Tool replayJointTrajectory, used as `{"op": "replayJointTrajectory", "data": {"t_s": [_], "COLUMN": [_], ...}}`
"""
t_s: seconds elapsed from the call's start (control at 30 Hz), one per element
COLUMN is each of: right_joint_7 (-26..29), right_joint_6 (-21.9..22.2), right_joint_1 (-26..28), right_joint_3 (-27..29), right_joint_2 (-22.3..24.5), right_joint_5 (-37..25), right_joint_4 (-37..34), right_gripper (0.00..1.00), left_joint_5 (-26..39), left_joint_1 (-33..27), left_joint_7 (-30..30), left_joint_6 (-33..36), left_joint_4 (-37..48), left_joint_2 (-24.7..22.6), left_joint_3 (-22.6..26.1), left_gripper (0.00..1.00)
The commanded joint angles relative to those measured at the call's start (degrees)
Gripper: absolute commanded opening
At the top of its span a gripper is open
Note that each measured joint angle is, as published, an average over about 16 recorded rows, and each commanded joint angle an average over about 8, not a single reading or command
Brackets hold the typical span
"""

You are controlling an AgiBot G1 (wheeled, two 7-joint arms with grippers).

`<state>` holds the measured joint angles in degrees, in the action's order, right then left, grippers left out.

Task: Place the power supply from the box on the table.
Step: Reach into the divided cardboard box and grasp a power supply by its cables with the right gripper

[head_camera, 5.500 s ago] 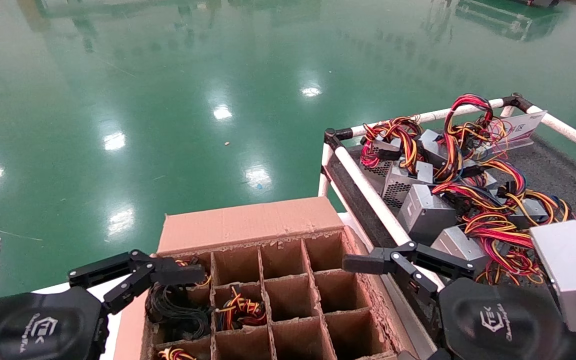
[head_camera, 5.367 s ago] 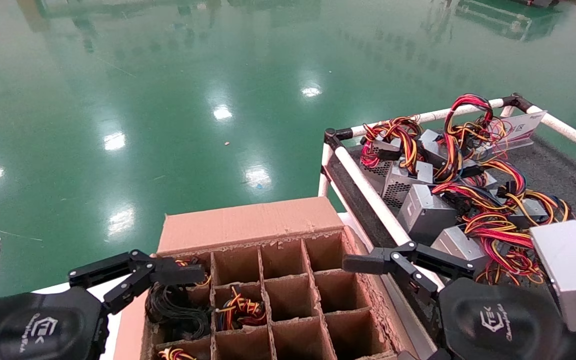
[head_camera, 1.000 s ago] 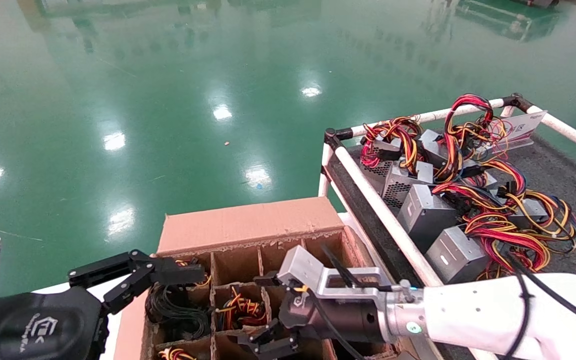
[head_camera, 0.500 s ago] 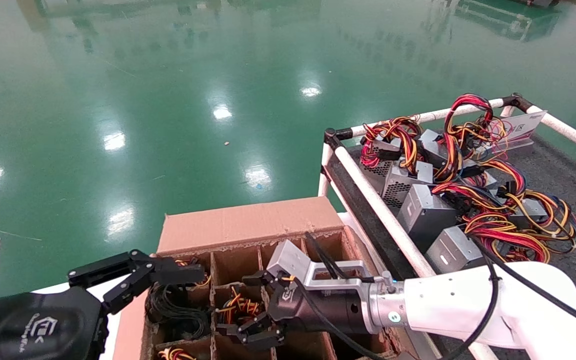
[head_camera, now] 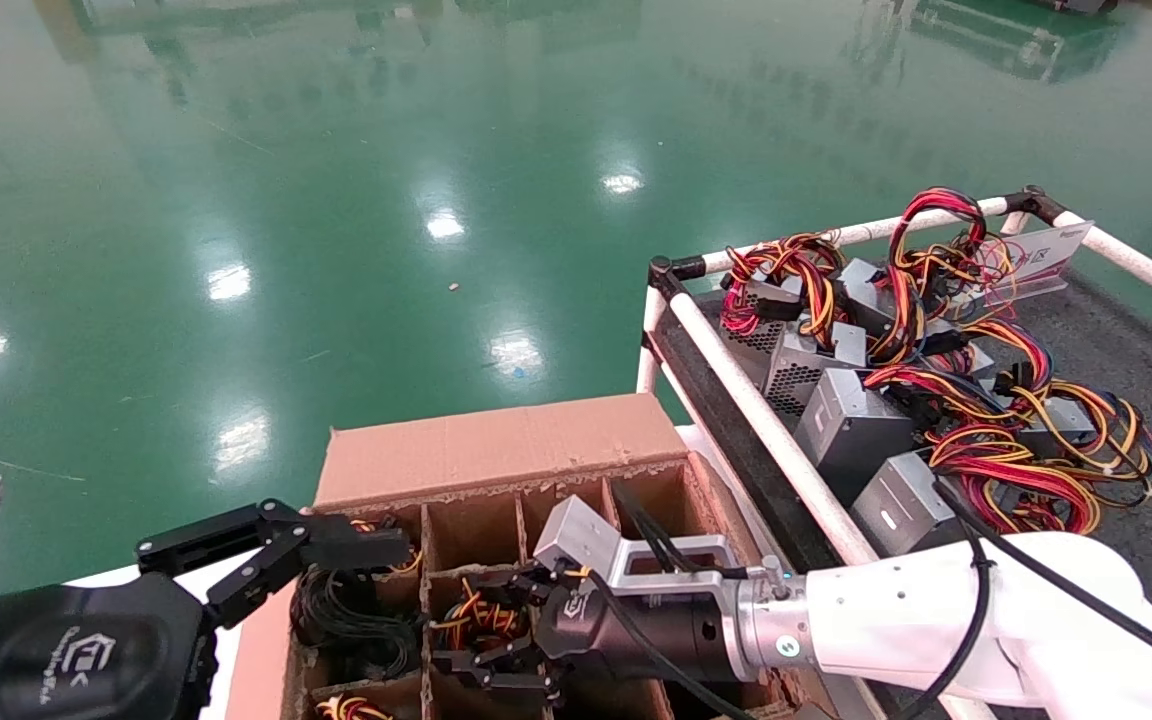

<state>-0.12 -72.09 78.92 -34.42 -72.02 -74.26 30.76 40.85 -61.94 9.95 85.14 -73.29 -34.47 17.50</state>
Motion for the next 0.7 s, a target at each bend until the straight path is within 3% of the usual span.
{"op": "replayJointTrajectory", "data": {"t_s": [0.03,0.7], "right_joint_7": [-0.2,-0.2], "right_joint_6": [0.1,-1.0], "right_joint_1": [0.1,1.2], "right_joint_3": [-0.1,0.4], "right_joint_2": [-0.2,-0.7], "right_joint_5": [-0.1,0.7], "right_joint_4": [-0.5,-5.1], "right_gripper": [0.0,0.0], "left_joint_5": [0.0,0.0], "left_joint_1": [0.0,0.0], "left_joint_7": [0.0,0.0], "left_joint_6": [0.0,0.0], "left_joint_4": [0.0,0.0], "left_joint_2": [0.0,0.0], "left_joint_3": [0.0,0.1], "left_gripper": [0.84,0.83]}}
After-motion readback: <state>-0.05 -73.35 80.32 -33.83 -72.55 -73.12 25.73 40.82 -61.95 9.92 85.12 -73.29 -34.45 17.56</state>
